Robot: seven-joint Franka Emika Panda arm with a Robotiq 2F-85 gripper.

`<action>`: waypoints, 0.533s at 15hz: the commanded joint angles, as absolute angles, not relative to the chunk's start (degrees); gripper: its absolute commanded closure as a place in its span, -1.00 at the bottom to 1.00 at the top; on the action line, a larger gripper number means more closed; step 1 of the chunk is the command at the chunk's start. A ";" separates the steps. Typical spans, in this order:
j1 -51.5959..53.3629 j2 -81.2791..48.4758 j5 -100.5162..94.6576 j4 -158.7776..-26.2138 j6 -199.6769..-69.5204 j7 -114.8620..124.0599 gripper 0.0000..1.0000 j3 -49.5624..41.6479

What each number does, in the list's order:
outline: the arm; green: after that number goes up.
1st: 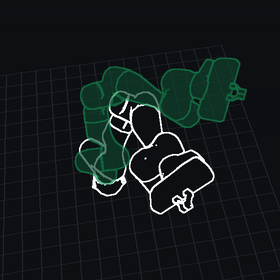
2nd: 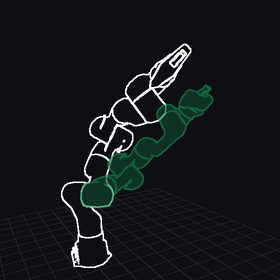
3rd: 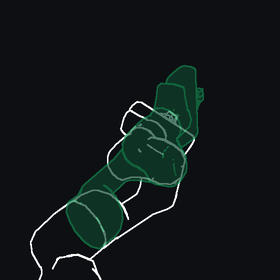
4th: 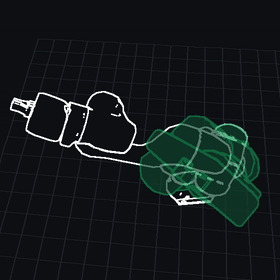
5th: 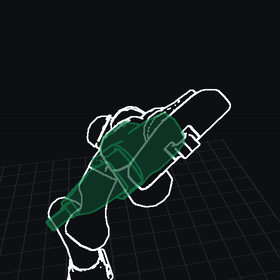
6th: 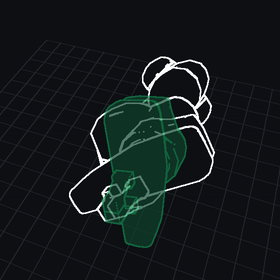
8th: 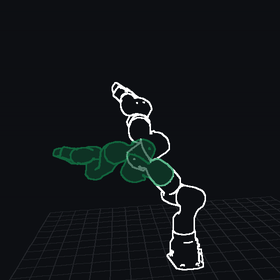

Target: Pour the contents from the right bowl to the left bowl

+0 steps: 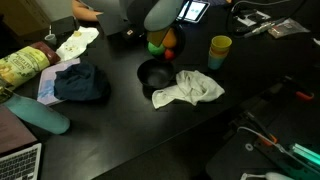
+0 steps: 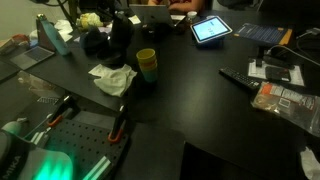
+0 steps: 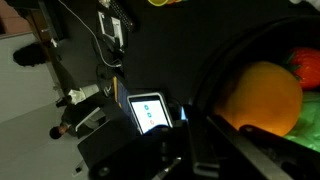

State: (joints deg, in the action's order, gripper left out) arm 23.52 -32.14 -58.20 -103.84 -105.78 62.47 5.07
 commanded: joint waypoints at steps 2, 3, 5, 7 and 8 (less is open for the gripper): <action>24.24 -34.59 -61.70 -101.36 -103.48 64.38 0.95 6.01; 24.36 -34.50 -62.22 -101.33 -103.37 64.78 0.95 6.06; 24.49 -33.48 -63.04 -101.41 -103.12 65.82 0.95 6.14; 24.94 -32.16 -65.44 -101.64 -101.82 67.32 0.95 5.82; 25.02 -31.42 -66.62 -101.83 -101.12 68.20 0.95 5.87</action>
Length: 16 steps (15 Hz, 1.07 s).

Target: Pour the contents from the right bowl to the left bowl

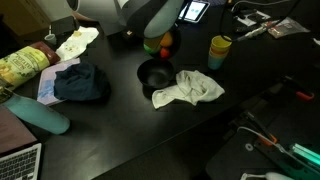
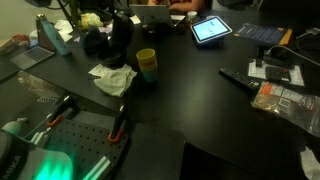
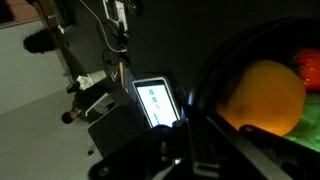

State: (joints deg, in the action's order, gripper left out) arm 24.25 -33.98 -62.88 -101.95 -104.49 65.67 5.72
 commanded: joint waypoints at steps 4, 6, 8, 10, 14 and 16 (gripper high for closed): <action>24.52 -31.38 -67.90 -102.08 -99.76 69.56 0.95 7.49; 24.53 -32.32 -67.60 -102.17 -99.99 69.58 0.95 8.24; 24.80 -33.21 -68.01 -102.54 -100.25 69.71 0.95 8.86; 25.02 -34.18 -68.41 -102.73 -99.94 69.62 0.95 9.19; 25.96 -35.74 -71.22 -102.73 -99.32 70.23 0.95 8.84; 26.33 -36.12 -73.77 -102.91 -98.60 70.98 0.95 8.81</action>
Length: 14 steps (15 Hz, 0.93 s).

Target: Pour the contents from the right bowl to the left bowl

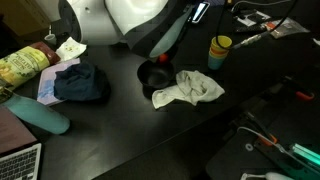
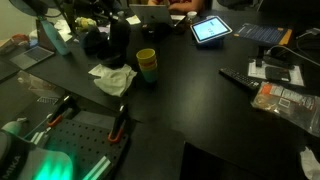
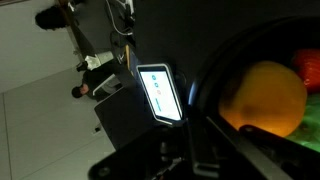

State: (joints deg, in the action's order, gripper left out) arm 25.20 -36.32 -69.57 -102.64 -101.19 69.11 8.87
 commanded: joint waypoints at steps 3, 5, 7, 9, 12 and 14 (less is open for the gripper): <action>26.79 -36.40 -77.06 -103.36 -96.27 72.91 0.95 9.04; 26.79 -35.79 -76.71 -104.20 -94.23 74.27 0.95 9.91; 26.69 -35.11 -75.74 -105.26 -92.86 75.28 0.96 10.93; 26.65 -34.93 -75.61 -105.83 -91.68 76.30 0.96 11.84; 26.43 -34.94 -76.23 -106.13 -90.83 77.92 0.96 12.60; 26.45 -35.19 -76.77 -106.11 -89.95 78.81 0.96 12.47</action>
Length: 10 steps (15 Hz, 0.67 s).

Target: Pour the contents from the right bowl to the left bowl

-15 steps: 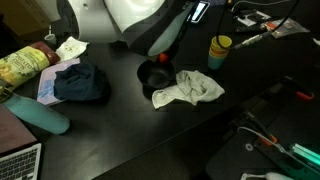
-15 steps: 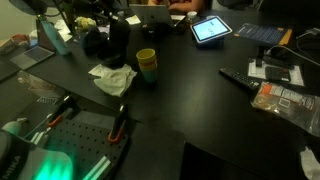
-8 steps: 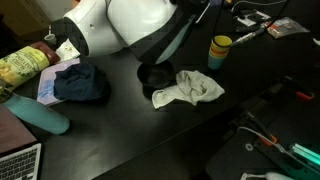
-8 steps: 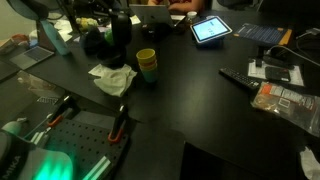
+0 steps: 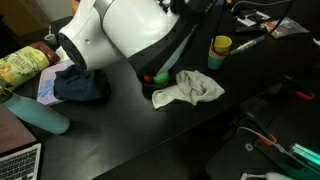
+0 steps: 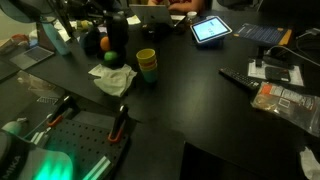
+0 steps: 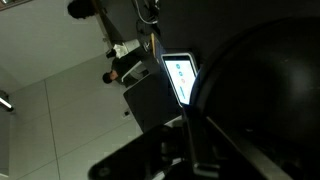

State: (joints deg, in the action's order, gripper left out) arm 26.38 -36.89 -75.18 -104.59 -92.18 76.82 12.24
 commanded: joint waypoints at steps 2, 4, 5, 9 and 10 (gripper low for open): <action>26.30 -35.06 -76.68 -106.27 -89.35 79.42 0.96 12.55; 25.38 -34.61 -75.24 -106.19 -89.66 78.78 0.96 12.97; 24.80 -34.22 -74.57 -106.18 -90.01 78.23 0.96 13.11; 19.87 -29.17 -67.36 -107.27 -95.24 73.48 0.96 14.48; 18.67 -27.95 -65.28 -107.38 -97.05 72.19 0.96 14.57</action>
